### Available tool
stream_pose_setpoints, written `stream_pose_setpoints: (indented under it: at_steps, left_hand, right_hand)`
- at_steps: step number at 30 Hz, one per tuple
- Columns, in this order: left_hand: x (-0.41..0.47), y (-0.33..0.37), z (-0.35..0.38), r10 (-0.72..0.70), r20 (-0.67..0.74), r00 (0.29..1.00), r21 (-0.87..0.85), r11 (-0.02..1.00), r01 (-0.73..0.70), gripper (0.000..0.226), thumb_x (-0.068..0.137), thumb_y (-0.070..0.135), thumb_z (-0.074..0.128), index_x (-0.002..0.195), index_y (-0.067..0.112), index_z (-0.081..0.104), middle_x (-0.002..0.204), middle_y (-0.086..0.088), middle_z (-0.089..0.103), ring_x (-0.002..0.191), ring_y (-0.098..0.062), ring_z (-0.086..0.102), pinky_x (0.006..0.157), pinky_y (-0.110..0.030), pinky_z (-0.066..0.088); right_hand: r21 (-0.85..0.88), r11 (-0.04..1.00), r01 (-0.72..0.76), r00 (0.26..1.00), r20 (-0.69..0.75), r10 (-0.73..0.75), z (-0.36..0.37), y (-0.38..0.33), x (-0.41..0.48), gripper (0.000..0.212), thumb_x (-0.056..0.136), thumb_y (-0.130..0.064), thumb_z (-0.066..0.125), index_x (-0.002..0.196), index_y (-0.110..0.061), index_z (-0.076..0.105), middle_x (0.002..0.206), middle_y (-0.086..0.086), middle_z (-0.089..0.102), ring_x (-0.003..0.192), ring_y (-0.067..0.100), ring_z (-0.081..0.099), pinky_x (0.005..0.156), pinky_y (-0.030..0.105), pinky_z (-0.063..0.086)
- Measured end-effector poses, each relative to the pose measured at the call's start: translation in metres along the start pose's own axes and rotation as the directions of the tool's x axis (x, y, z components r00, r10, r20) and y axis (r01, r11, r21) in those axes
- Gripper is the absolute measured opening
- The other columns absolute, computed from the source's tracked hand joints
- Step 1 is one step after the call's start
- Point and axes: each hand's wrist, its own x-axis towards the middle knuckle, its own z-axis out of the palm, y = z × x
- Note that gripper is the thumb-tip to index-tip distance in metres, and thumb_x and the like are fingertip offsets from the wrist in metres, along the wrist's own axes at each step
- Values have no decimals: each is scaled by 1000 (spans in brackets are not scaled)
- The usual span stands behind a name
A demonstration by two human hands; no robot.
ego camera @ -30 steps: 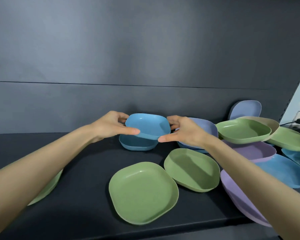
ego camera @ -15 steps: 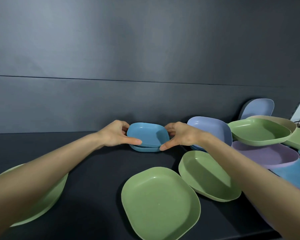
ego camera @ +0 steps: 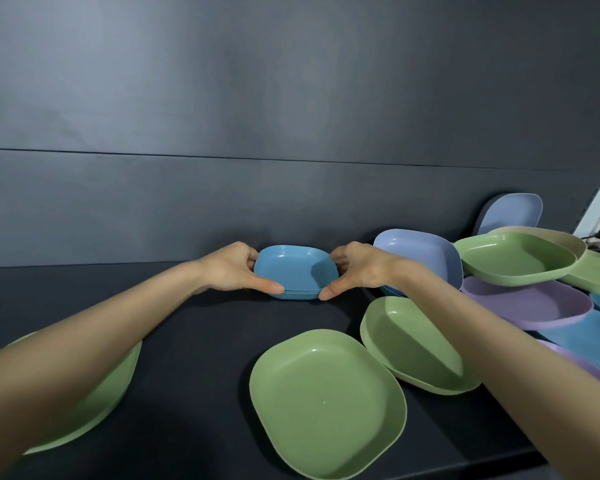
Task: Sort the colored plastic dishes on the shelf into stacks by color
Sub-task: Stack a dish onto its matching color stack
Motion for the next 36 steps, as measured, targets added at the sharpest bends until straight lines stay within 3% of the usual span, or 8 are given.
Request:
stream_pose_setpoints:
  at_steps: [3, 5, 9, 17, 21, 25, 31, 36]
  left_hand:
    - [-1, 6, -7, -23, -18, 1000, 182, 983, 26, 66, 52, 57, 82, 99, 12, 71, 96, -10, 72, 82, -16, 64, 89, -38, 50]
    - [-4, 10, -11, -22, -27, 999, 334, 942, 30, 63, 59, 59, 78, 96, 9, 71, 90, -8, 73, 78, -19, 63, 82, -36, 51]
    - [-10, 26, -15, 69, -116, 991, 532, 847, 4, 58, 67, 62, 70, 98, 13, 70, 94, -3, 72, 94, -20, 64, 87, -39, 51]
    - [7, 100, 3, 357, -156, 921, 561, 799, -216, 56, 82, 48, 66, 129, 19, 54, 128, -1, 59, 121, -20, 52, 103, -37, 41]
    - [13, 138, 37, 464, -110, 879, 607, 732, -310, 57, 85, 46, 63, 134, 20, 48, 135, -1, 53, 124, -21, 48, 103, -36, 38]
    - [23, 172, 80, 484, -80, 871, 548, 751, -367, 54, 84, 45, 64, 130, 21, 50, 126, 0, 55, 119, -21, 50, 99, -39, 41]
    - [42, 208, 145, 411, -57, 910, 438, 829, -347, 62, 82, 49, 66, 135, 23, 46, 131, 0, 54, 121, -16, 47, 101, -32, 39]
    - [50, 227, 185, 300, -62, 952, 389, 886, -253, 59, 85, 49, 62, 136, 24, 45, 127, 1, 54, 117, -14, 47, 91, -22, 35]
  right_hand:
    - [-64, 998, -11, 999, -40, 8, -2, -8, -8, 95, 53, -57, 83, 132, -13, 51, 125, -1, 58, 115, 20, 55, 101, 34, 44]
    - [-99, 995, 0, 996, -94, -9, -3, -8, -12, 80, 66, -46, 82, 132, -14, 50, 122, 0, 58, 117, 21, 53, 98, 33, 44]
    - [-125, 991, 41, 973, -220, -68, -13, -2, -32, 65, 77, -35, 77, 133, -13, 51, 129, 3, 57, 123, 20, 49, 95, 25, 38]
    - [-244, 966, -89, 908, -418, -22, -64, 44, -89, 53, 84, -34, 68, 131, -15, 52, 129, 4, 56, 122, 26, 47, 85, 27, 37]
    - [-238, 960, -148, 873, -487, 14, -91, 77, -121, 57, 84, -31, 69, 134, -11, 50, 134, 7, 55, 123, 26, 47, 95, 28, 36]
    - [-220, 958, -185, 848, -528, 43, -112, 119, -153, 58, 83, -32, 70, 134, -11, 50, 130, 9, 56, 122, 24, 47, 81, 18, 30]
    - [-226, 958, -176, 859, -511, 37, -136, 180, -183, 59, 79, -43, 72, 130, -18, 54, 121, 5, 60, 109, 24, 52, 82, 25, 36]
    - [-209, 972, -107, 900, -436, 5, -140, 221, -185, 62, 73, -51, 74, 126, -24, 57, 113, 4, 63, 95, 18, 53, 81, 25, 38]
